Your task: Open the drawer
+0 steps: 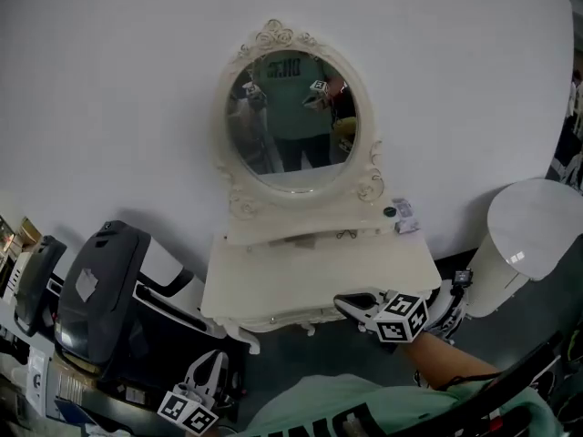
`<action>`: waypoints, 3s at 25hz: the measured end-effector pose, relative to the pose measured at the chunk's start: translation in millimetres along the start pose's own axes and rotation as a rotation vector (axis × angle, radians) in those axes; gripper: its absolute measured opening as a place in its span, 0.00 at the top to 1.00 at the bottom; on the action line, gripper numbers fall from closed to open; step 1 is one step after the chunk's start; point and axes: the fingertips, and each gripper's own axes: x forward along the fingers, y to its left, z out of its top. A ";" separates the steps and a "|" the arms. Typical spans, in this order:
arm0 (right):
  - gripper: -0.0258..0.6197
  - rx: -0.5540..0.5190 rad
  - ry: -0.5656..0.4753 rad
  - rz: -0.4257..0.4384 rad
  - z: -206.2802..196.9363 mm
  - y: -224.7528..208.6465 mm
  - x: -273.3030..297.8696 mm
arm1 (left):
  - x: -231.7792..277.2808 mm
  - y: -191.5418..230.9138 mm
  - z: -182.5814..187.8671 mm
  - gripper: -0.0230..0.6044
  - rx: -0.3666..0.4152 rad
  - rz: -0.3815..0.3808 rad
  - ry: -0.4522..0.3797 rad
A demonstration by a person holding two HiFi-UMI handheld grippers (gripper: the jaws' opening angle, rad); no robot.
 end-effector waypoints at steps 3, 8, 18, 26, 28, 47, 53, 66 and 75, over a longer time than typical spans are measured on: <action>0.94 0.015 -0.001 0.027 -0.4 -28.8 -5.1 | 26.6 -13.5 -1.2 0.95 0.014 0.009 0.010; 0.94 0.069 -0.012 0.031 -3.8 -67.8 -6.4 | 54.3 -13.6 -5.1 0.95 -0.004 0.028 0.030; 0.94 0.071 0.007 -0.045 3.3 -91.2 44.5 | 87.8 58.0 -1.3 0.95 -0.019 -0.057 0.031; 0.94 0.052 0.008 -0.205 41.6 -78.3 128.9 | 107.3 170.6 40.9 0.95 0.030 -0.224 0.060; 0.94 0.063 -0.009 -0.235 56.2 -75.7 149.0 | 110.2 196.4 56.6 0.95 0.038 -0.253 0.051; 0.94 0.063 0.028 -0.238 70.7 -101.3 211.2 | 158.9 260.3 54.7 0.95 -0.038 -0.317 0.065; 0.94 0.042 0.025 -0.129 80.0 -164.7 195.7 | 207.3 224.1 53.1 0.95 0.000 -0.229 0.045; 0.94 0.049 -0.007 0.013 97.4 -256.0 190.7 | 284.2 199.4 49.3 0.95 0.000 -0.101 0.083; 0.94 0.082 -0.052 -0.124 108.3 -266.3 219.8 | 312.9 249.7 65.9 0.95 0.030 -0.245 0.095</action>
